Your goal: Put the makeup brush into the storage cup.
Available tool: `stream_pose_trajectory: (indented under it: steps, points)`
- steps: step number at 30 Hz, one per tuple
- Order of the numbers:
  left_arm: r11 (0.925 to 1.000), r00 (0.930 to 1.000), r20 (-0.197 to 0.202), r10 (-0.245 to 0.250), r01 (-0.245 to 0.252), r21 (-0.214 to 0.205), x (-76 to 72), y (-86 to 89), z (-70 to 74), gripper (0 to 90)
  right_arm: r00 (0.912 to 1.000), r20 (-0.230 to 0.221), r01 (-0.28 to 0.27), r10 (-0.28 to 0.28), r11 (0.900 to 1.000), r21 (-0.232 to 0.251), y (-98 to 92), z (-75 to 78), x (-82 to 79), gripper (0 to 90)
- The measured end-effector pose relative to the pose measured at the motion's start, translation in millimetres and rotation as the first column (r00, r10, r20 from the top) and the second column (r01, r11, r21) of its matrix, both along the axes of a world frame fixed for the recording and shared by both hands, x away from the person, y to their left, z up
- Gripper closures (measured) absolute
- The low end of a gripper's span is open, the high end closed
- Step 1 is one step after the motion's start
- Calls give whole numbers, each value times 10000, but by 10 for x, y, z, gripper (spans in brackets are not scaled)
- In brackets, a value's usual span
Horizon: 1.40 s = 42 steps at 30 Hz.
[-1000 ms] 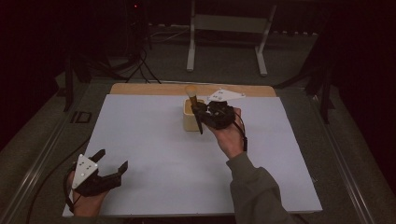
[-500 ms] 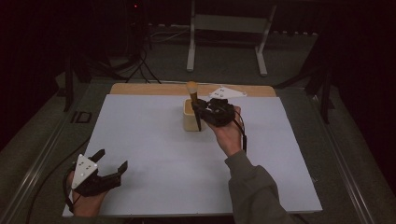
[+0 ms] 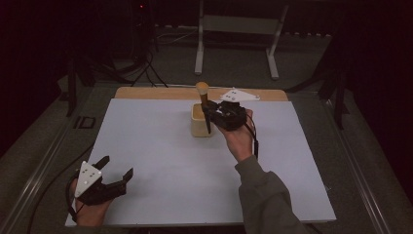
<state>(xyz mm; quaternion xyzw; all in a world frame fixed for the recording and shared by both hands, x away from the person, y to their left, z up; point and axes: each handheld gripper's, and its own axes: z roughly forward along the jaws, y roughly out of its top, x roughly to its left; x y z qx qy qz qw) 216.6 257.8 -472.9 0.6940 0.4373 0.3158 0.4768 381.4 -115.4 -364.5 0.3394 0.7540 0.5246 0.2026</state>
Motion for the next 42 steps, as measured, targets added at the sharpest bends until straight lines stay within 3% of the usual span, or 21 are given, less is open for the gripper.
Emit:
stream_pose_trajectory:
  steps: [34, 42]
  points:
    - [10000, 10000, 12, -7, 7, -27, -3, 11, 2, 121, 9968, 471, 633, -652, 9972, 402, -40, 61, 137, 735]
    - [10000, 10000, 14, 0, 0, -30, -5, 9, 3, 121, 9947, 660, 766, -783, 9967, 281, -68, 81, 183, 735]
